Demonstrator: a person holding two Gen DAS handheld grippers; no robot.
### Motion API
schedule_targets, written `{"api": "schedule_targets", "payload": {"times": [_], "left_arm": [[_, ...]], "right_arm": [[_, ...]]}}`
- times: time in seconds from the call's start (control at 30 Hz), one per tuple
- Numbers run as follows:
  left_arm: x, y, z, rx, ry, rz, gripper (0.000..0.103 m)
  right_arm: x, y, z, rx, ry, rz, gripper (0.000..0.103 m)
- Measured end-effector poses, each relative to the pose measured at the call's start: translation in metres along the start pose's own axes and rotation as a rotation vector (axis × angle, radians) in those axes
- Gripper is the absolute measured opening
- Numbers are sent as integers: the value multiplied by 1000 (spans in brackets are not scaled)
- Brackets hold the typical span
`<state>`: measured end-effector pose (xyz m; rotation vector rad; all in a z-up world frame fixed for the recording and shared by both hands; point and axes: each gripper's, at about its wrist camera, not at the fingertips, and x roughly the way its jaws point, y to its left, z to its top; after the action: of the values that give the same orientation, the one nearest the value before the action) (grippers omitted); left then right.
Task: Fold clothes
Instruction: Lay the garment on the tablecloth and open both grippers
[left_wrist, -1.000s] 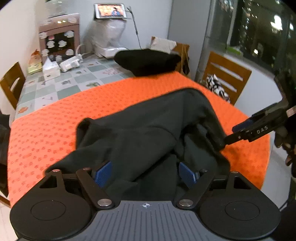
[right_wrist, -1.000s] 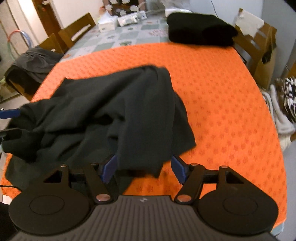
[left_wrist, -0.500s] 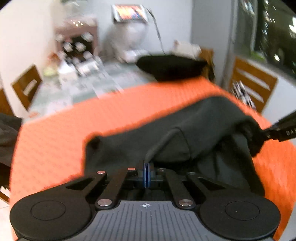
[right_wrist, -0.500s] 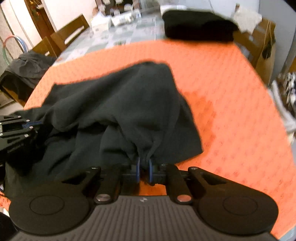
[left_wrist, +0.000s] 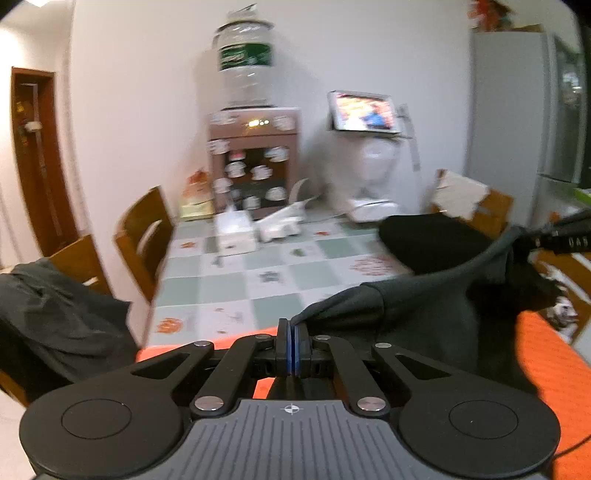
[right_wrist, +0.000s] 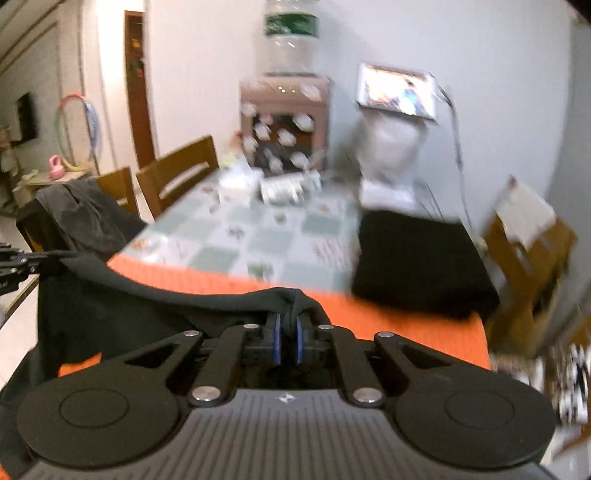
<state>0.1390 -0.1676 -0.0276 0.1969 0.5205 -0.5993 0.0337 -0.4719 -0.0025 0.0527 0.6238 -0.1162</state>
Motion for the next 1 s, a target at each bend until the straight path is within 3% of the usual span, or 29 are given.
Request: {"api": "schedule_targets", "payload": {"times": [0.17, 0.23, 0.33, 0.37, 0.4, 0.43, 0.47, 0.5, 0.53, 0.7, 1.0], "left_arm": [[48, 35, -1, -67, 77, 69, 5], [67, 51, -6, -119, 110, 70, 8], [91, 70, -18, -186, 161, 67, 24], [95, 74, -21, -199, 172, 74, 38], [99, 78, -24, -210, 182, 81, 57], [100, 80, -26, -219, 190, 82, 65], [99, 81, -27, -226, 187, 73, 69], [98, 82, -28, -232, 183, 64, 70], [97, 83, -29, -238, 179, 55, 70], [82, 82, -33, -264, 195, 16, 71], [38, 66, -46, -250, 198, -43, 71]], "right_arm": [[87, 11, 50, -61, 14, 49, 10], [119, 18, 54, -69, 42, 63, 10], [164, 26, 56, -70, 91, 81, 12], [179, 28, 57, -70, 107, 87, 14], [188, 29, 55, -61, 128, 97, 22], [196, 29, 54, -49, 149, 106, 28], [204, 29, 52, -37, 170, 116, 41], [205, 28, 49, -28, 178, 122, 49], [205, 27, 47, -19, 184, 128, 51], [190, 20, 34, 8, 206, 149, 54], [115, 15, -14, 65, 213, 126, 59]]}}
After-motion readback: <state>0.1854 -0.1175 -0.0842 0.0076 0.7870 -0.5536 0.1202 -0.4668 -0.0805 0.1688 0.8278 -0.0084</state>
